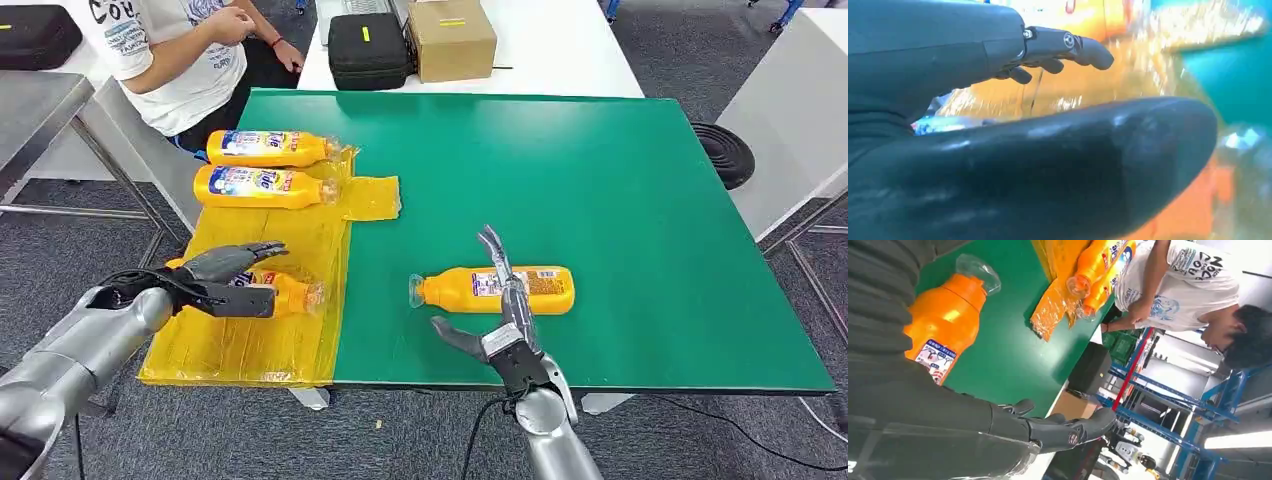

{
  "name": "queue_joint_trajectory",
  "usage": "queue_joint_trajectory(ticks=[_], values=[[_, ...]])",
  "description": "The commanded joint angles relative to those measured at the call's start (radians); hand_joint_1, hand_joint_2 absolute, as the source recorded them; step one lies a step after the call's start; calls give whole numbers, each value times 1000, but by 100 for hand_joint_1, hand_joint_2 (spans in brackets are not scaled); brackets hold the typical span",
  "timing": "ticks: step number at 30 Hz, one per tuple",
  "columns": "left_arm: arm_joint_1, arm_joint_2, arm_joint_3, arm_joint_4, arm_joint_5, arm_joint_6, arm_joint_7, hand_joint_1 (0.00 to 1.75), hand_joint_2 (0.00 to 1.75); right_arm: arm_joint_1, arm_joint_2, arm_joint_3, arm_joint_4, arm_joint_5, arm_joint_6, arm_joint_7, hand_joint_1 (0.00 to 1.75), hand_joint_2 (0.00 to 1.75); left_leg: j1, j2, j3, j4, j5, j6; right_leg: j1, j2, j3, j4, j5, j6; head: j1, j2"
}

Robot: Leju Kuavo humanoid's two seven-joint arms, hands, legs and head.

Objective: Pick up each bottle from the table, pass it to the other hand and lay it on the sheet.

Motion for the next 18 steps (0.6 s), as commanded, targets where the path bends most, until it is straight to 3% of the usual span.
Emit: queue_joint_trajectory(ticks=[1, 2, 3, 7, 8, 12, 15, 18], values=[[139, -130, 290, -93, 188, 214, -96, 0, 0, -48, -66, -5, 16, 230, -65, 169, 0, 175, -1, -1, 4, -1, -1, 1, 0, -2, 5, -2, -1, -1, 0, 0], [191, -153, 357, -146, 236, 242, -113, 0, 0, -68, -95, -10, 18, 318, -65, 240, 0, 175, -1, -1, 3, -1, 0, 1, 0, -2, 3, -2, -1, -1, 0, 0], [232, -166, 398, -192, 262, 254, -119, 0, 175, -88, -113, -24, 25, 355, -53, 278, 0, 175, -1, -2, 5, -2, -1, 1, -1, -3, 6, -3, -1, -1, 0, 0], [312, -200, 485, -291, 312, 289, -145, 0, 175, -146, -158, -48, 82, 446, -24, 332, 0, 175, -3, 1, 2, -1, -1, 1, -2, 0, 2, -2, 0, -1, 0, 0], [364, -232, 554, -350, 357, 311, -169, 0, 175, -195, -193, -40, 134, 495, 9, 385, 0, 175, -3, 1, 4, 0, -1, 1, -2, -1, 4, -2, -1, -1, 0, 0], [488, -286, 646, -504, 367, 353, -194, 0, 175, -379, -274, -22, 375, 551, 107, 444, 0, 175, -3, 4, 3, 0, -1, 1, -2, 2, 2, -2, 1, 0, 0, 0], [535, -324, 682, -557, 341, 355, -187, 0, 175, -505, -312, 1, 560, 577, 141, 444, 0, 175, -3, 6, 5, 0, -2, 2, -2, 4, 4, -2, 1, -1, 0, 0], [533, -331, 686, -559, 334, 353, -184, 0, 175, -529, -318, 6, 593, 578, 145, 436, 0, 175, -3, 4, 3, 1, -2, 1, -1, 2, 3, -1, 0, -1, 0, 0]])
